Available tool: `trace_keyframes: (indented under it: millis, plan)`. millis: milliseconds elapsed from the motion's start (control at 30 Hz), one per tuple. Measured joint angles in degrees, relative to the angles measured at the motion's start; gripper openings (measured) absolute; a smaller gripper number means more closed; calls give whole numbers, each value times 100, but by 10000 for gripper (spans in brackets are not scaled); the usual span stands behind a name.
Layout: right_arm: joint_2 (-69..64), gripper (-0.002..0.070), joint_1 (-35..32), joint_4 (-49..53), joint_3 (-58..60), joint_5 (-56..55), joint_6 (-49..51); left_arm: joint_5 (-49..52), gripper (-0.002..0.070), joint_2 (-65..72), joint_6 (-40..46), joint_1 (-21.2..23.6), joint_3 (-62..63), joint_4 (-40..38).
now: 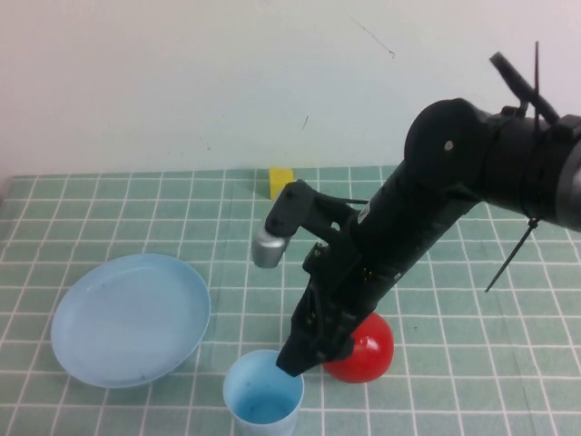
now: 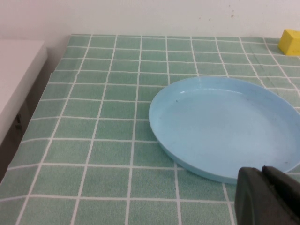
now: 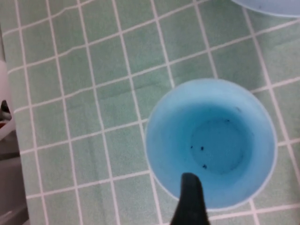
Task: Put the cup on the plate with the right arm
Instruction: Pick up the cup from the table
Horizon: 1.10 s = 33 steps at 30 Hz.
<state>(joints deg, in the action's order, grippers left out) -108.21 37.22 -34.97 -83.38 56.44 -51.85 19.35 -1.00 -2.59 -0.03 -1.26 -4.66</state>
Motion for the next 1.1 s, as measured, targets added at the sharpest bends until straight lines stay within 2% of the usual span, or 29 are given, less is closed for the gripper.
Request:
trace_keyframes:
  millis: [233, 500, 600, 900, 1000, 1100]
  plan:
    - [-507, 499, 274, 56, -36, -124, -281, 0, -3, 0, 0, 0, 0, 0]
    - [-790, 484, 282, 161, -183, -294, -333, 0, -3, 0, 0, 0, 0, 0]
    - [-884, 412, 282, 175, -242, -322, -394, 0, -3, 0, 0, 0, 0, 0]
    - [-925, 69, 282, 175, -279, -411, -566, 0, -3, 0, 0, 0, 0, 0]
    - [-925, 24, 282, 175, -279, -411, -590, 0, -3, 0, 0, 0, 0, 0]
    - [-925, 19, 282, 175, -279, -411, -650, 0, -3, 0, 0, 3, 0, 0]
